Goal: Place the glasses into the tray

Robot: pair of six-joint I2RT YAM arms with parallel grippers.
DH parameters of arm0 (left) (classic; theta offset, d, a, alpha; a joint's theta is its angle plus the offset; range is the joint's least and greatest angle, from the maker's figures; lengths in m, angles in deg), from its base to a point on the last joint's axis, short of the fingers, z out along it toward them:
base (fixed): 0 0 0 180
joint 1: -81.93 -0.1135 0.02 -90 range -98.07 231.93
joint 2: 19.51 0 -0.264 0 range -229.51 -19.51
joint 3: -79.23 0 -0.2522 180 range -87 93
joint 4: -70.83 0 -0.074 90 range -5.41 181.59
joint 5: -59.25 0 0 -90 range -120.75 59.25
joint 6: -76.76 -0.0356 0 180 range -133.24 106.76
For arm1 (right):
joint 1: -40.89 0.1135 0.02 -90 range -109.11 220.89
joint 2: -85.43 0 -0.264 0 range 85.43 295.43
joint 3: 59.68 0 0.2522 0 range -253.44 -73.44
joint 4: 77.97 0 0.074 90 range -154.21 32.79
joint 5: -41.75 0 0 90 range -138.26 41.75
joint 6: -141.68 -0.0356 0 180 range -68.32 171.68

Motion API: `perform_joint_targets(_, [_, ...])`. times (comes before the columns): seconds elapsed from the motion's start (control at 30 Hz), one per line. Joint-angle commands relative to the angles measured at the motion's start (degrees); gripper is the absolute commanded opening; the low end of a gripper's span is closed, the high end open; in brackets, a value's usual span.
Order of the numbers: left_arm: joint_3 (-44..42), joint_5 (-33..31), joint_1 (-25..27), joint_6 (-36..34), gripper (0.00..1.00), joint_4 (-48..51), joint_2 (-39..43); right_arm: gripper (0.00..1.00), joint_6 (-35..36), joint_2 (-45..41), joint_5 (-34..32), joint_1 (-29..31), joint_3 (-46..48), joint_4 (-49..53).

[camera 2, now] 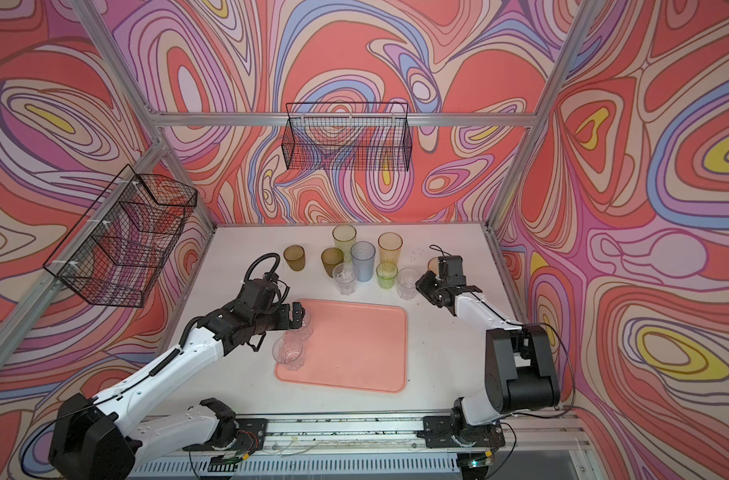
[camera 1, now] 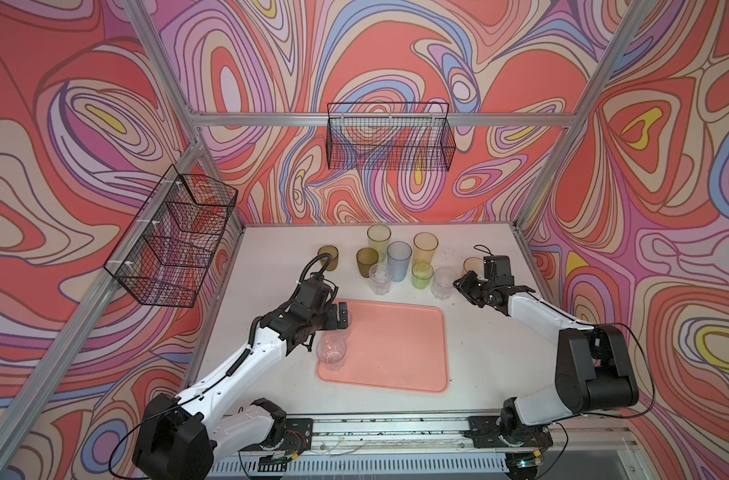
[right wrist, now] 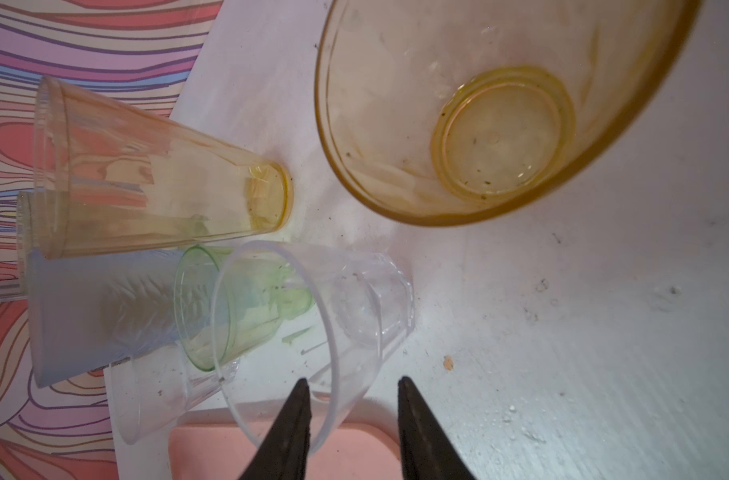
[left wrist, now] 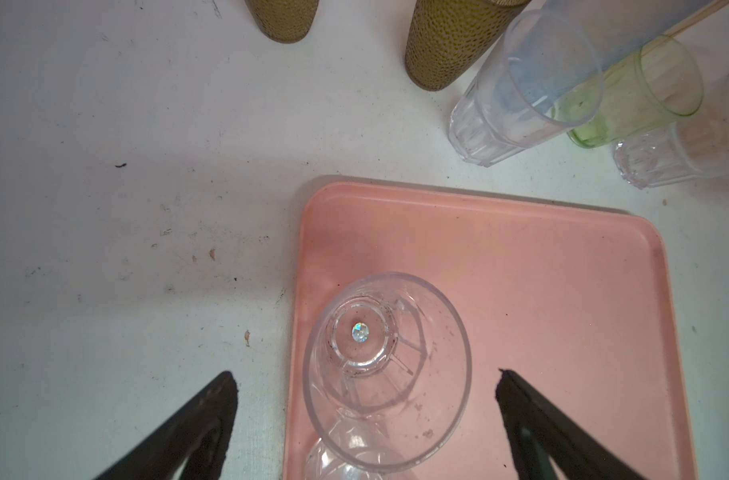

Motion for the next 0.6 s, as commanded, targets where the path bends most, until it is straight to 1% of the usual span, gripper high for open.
perform_joint_targets(0.0, [-0.4,-2.6,0.4,0.2,1.00,-0.2,1.5,0.32,1.8,1.3,-2.6,0.2,-1.3,1.5])
perform_joint_targets(0.07, [-0.2,-2.8,0.4,0.0,1.00,0.1,1.5,0.29,1.8,1.7,-2.2,0.1,-1.3,1.4])
perform_joint_targets(0.17, [0.0,-2.6,0.5,-0.1,1.00,0.2,1.3,0.27,1.8,2.0,-1.8,0.1,-1.3,1.6])
perform_joint_targets(0.3, [0.1,-2.2,0.4,0.0,1.00,0.3,0.9,0.19,1.8,2.0,-2.1,0.2,-1.3,2.0])
perform_joint_targets(0.4, [0.1,-1.9,0.4,0.0,1.00,0.3,0.8,0.18,2.5,1.9,-2.4,0.2,-1.3,2.7])
perform_joint_targets(0.5, [0.2,-1.5,0.4,-0.1,1.00,0.5,0.8,0.10,3.2,1.3,-3.6,0.2,-1.4,4.1])
perform_joint_targets(0.57, [0.1,-1.4,0.4,-0.2,1.00,0.5,0.8,0.05,3.4,0.8,-3.2,0.2,-1.0,4.2])
